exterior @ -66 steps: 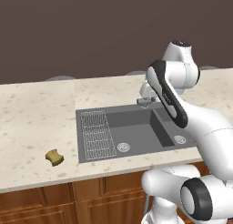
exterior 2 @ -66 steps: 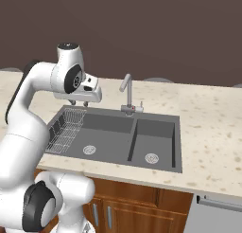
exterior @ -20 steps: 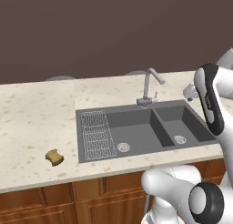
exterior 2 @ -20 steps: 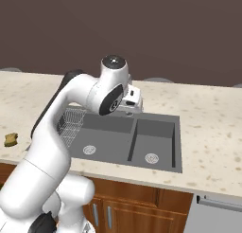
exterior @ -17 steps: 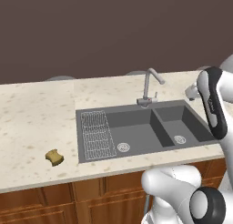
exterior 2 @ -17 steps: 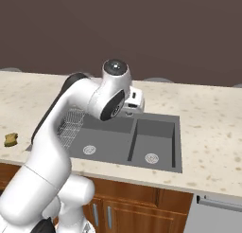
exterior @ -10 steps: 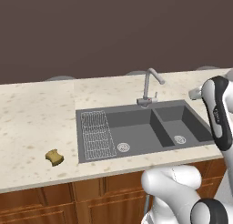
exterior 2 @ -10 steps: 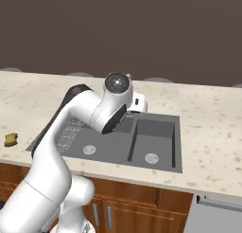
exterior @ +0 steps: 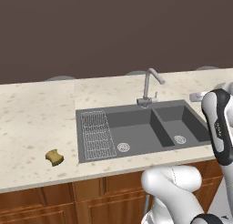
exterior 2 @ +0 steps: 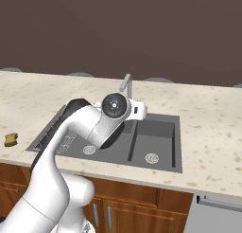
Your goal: Soak the sponge with water for a few seconds and then drop it inside the sink.
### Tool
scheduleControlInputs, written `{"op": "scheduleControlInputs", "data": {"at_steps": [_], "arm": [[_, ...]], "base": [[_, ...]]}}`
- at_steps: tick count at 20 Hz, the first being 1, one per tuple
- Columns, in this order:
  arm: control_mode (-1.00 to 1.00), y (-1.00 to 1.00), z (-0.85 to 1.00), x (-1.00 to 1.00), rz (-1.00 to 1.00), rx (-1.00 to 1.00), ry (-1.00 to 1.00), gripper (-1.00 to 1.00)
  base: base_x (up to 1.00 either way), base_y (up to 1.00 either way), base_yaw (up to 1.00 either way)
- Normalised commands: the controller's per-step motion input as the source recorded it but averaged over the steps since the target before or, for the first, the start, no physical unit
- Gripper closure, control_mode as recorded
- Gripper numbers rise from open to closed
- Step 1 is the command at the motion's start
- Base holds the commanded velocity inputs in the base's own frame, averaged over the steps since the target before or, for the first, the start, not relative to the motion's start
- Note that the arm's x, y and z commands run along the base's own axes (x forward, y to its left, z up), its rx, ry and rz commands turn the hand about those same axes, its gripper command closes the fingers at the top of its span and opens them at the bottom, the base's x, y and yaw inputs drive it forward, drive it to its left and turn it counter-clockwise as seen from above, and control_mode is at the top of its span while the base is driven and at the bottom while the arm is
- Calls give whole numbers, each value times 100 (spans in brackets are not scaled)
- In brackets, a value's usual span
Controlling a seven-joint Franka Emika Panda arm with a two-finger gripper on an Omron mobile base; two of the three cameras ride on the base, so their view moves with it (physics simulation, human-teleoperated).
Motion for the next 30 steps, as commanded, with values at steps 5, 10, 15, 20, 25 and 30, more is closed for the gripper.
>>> {"op": "scheduleControlInputs", "data": {"at_steps": [5,10,15,20,25,30], "arm": [[-100,-2,-1,0,0,0,-19,-100],[-100,-8,0,0,3,0,-9,-100],[-100,-1,0,0,6,-1,-6,-100],[-100,-1,0,0,7,-2,-5,-100],[-100,0,0,2,5,0,-2,-100],[-100,0,-5,17,5,0,-1,-100]], "base": [[0,0,0],[0,0,0],[0,0,0],[0,0,0],[0,0,0],[0,0,0]]}}
